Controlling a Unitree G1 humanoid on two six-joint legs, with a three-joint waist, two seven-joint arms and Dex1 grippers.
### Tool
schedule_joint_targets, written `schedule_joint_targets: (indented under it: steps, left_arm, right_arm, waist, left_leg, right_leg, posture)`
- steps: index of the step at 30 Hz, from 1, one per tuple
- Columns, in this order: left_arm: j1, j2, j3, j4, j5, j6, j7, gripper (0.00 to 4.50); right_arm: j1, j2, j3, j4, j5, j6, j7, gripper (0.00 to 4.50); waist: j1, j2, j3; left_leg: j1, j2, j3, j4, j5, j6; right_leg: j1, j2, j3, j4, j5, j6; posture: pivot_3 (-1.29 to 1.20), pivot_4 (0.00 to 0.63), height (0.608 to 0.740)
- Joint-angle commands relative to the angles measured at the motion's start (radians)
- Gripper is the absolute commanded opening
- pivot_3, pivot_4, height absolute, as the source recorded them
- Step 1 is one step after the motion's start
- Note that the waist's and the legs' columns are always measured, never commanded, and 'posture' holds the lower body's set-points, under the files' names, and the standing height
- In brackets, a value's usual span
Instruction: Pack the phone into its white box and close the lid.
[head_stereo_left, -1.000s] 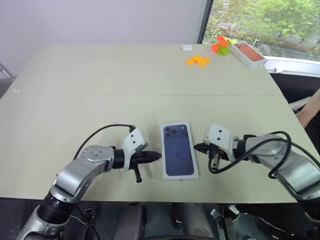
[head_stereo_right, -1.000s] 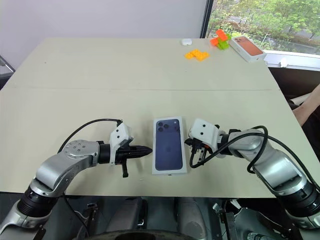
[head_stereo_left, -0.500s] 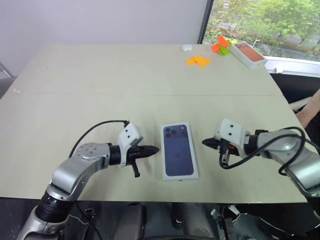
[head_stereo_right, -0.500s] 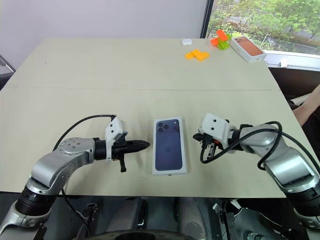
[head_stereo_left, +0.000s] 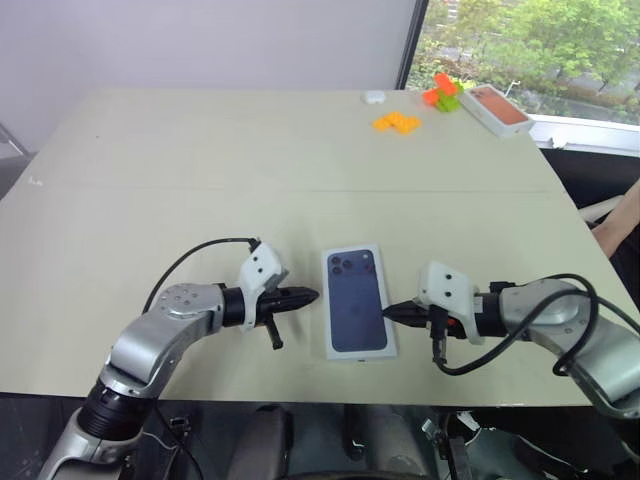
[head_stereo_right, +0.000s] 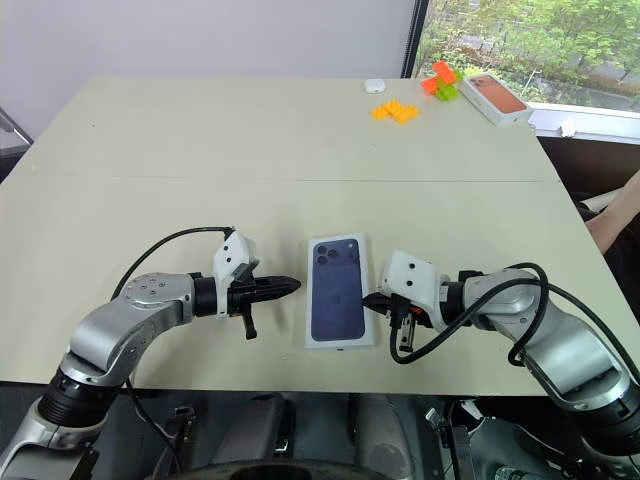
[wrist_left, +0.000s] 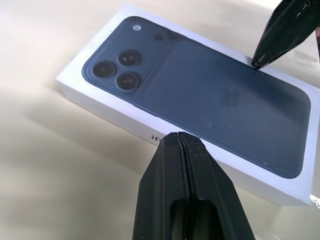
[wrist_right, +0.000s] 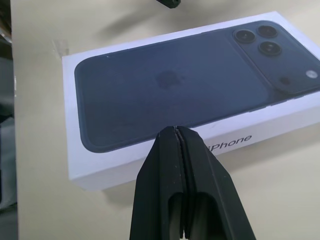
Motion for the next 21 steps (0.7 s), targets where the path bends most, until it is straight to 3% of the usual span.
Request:
schedule_joint_targets:
  steps: [1, 7, 14, 21]
  left_arm:
    - [-0.004, -0.003, 0.003, -0.018, 0.0, -0.021, 0.003, 0.0]
    - [-0.015, -0.015, 0.0, -0.005, 0.011, -0.027, 0.011, 0.0]
    - [-0.006, 0.018, -0.025, 0.013, 0.046, -0.036, -0.007, 0.0]
    - [-0.049, 0.002, -0.108, 0.05, 0.109, -0.052, -0.003, 0.0]
  right_arm:
    - [0.03, -0.028, 0.036, 0.011, -0.053, -0.005, -0.006, 0.02]
    - [0.047, -0.04, 0.048, 0.022, -0.081, -0.021, -0.003, 0.02]
    - [-0.018, 0.031, -0.13, -0.003, 0.112, 0.048, -0.007, 0.02]
    - [-0.068, 0.016, -0.054, 0.11, -0.035, -0.001, -0.061, 0.02]
  waist:
    - [0.0, 0.0, 0.0]
    - [0.001, -0.004, -0.004]
    - [0.001, -0.004, -0.004]
    - [0.002, -0.003, -0.004]
  left_leg:
    - [0.0, 0.0, 0.0, 0.0, 0.0, 0.0]
    - [0.003, 0.0, 0.0, 0.0, 0.0, 0.0]
    - [0.002, 0.0, -0.001, 0.0, 0.0, 0.0]
    - [0.001, 0.0, -0.001, 0.0, 0.0, 0.0]
  right_leg:
    - [0.0, 0.0, 0.0, 0.0, 0.0, 0.0]
    - [0.003, 0.0, 0.0, 0.0, 0.0, 0.0]
    - [0.003, 0.0, 0.0, -0.001, 0.0, 0.0]
    - [0.002, 0.0, -0.001, -0.001, 0.0, 0.0]
  posture:
    - [0.0, 0.15, 0.74]
    - [0.0, 0.15, 0.74]
    - [0.0, 0.15, 0.74]
    - [0.0, 0.15, 0.74]
